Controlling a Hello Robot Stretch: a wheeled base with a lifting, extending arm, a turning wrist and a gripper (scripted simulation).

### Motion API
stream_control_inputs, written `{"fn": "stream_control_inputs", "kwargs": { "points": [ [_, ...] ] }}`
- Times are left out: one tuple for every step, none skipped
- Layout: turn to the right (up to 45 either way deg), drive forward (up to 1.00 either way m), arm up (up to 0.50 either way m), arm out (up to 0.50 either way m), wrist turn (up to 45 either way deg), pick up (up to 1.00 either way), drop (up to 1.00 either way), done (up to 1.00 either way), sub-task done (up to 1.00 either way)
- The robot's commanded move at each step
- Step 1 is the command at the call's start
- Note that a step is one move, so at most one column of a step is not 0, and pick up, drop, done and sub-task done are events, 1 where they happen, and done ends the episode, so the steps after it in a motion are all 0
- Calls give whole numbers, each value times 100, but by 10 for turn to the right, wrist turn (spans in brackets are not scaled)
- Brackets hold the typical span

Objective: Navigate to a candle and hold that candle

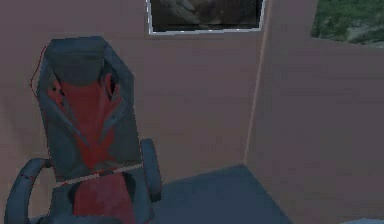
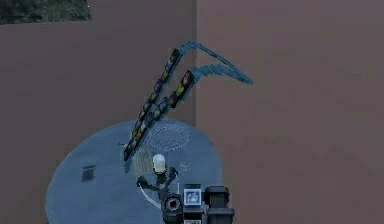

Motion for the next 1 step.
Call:
{"fn": "stream_control_inputs", "kwargs": {
  "points": [
    [0, 0, 0, 0, 0, 0, 0, 100, 0]
  ]
}}
